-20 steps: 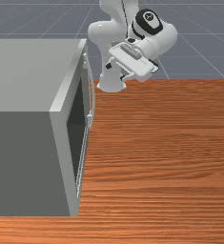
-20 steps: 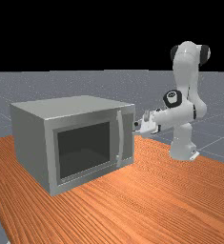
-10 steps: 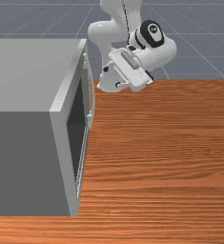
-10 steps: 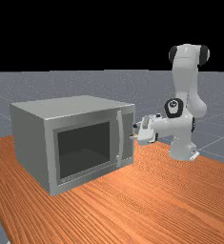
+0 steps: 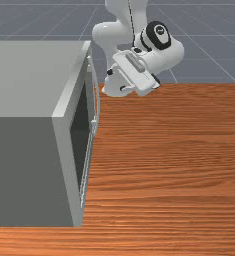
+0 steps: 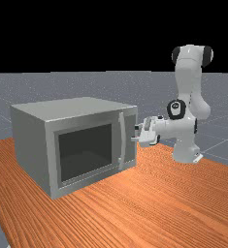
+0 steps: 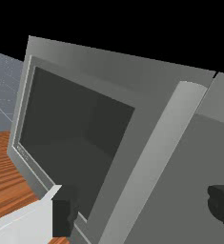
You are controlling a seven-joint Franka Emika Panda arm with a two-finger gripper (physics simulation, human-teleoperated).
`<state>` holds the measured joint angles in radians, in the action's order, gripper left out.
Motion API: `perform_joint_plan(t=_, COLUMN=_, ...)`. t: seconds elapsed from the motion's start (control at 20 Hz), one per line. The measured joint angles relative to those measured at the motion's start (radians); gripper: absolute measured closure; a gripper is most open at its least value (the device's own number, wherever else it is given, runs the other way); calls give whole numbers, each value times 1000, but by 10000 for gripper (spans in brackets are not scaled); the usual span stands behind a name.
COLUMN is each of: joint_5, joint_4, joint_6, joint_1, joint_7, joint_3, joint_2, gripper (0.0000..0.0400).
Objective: Open the microwave
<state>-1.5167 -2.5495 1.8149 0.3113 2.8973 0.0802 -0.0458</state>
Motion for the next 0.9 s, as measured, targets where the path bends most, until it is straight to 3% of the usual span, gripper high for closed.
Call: perform_joint_plan(t=0.9, joint_5=-61, joint_4=-6, joint_6=3, joint_1=-35, joint_7=0, joint_3=-33, joint_2=-1, gripper=0)
